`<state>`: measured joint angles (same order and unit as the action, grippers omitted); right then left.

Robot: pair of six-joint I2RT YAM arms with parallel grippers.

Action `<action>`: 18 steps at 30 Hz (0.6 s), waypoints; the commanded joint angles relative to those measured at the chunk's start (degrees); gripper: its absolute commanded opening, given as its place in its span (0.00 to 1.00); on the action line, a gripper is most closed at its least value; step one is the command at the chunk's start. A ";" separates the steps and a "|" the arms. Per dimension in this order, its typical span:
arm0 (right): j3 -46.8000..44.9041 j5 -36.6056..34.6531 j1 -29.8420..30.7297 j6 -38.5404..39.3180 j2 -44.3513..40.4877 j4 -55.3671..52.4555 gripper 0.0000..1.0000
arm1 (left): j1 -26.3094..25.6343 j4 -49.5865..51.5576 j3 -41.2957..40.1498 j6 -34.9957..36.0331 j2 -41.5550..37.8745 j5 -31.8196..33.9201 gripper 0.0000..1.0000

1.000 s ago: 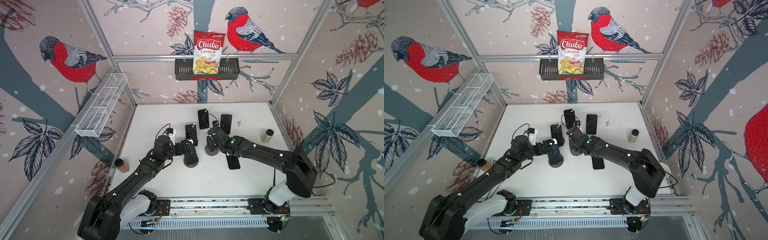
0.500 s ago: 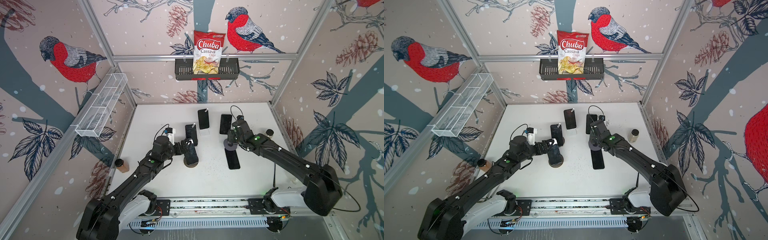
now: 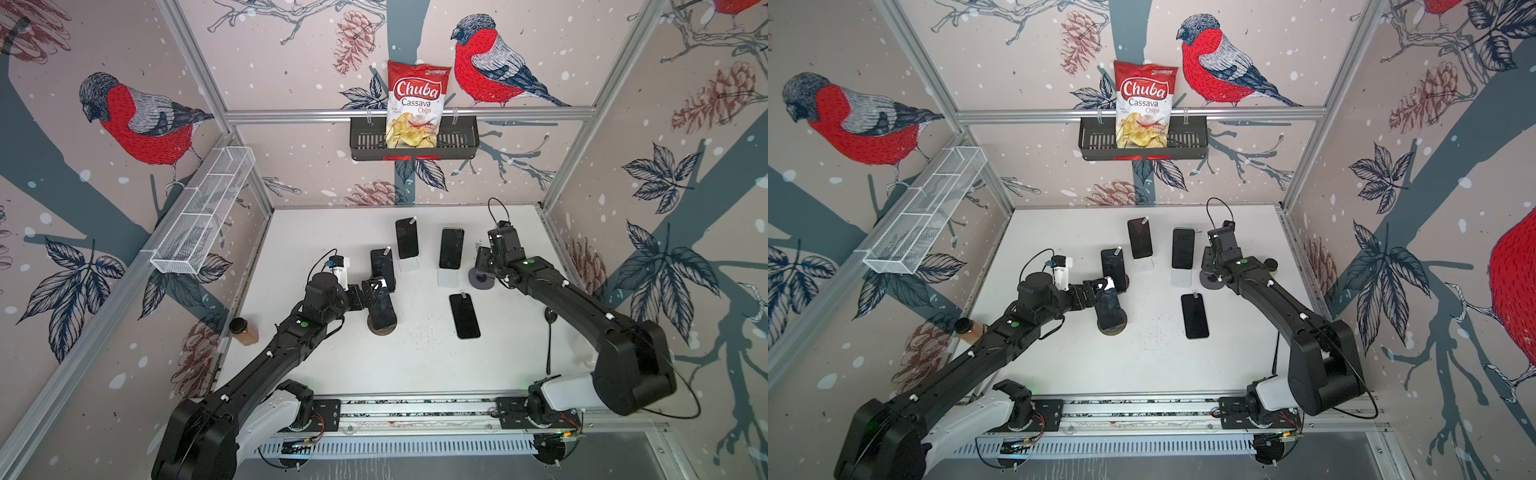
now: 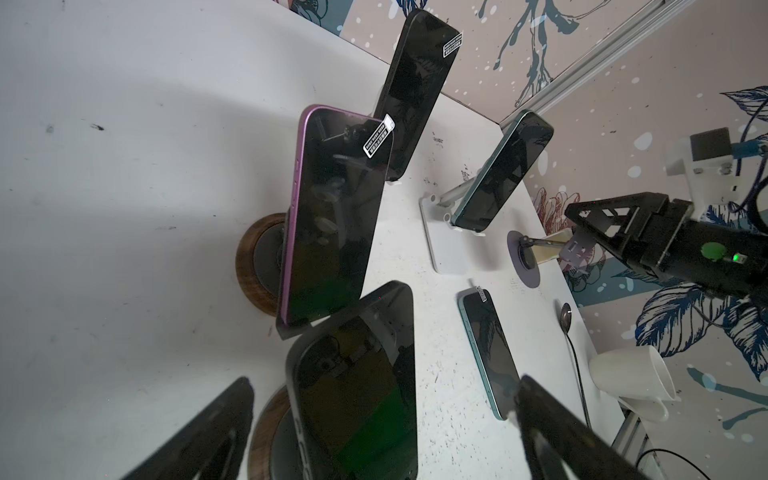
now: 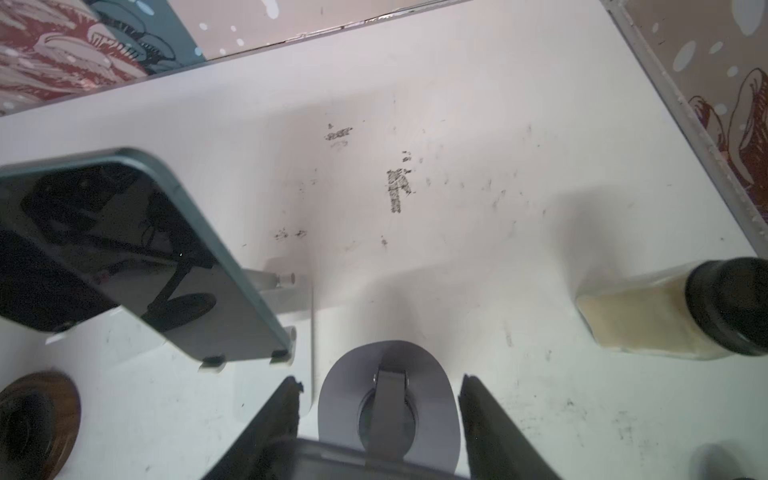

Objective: Remove the phone from the phone stand
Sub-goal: Place the phone stand at the top-right of the table.

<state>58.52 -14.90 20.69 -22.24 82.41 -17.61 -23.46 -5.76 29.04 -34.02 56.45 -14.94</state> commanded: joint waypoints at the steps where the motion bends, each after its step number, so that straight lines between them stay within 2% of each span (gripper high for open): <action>1: 1.84 -0.29 -1.02 1.80 2.20 4.79 0.53 | -0.09 -1.26 0.10 1.23 0.00 0.51 0.97; 18: 12.87 -2.11 -4.68 7.52 20.80 14.87 0.55 | -0.09 0.20 0.49 1.81 1.04 1.47 0.97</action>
<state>69.95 -15.09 16.10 -16.47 101.49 -6.07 -23.46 -5.69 29.02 -32.97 57.41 -14.13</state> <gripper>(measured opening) 0.603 0.969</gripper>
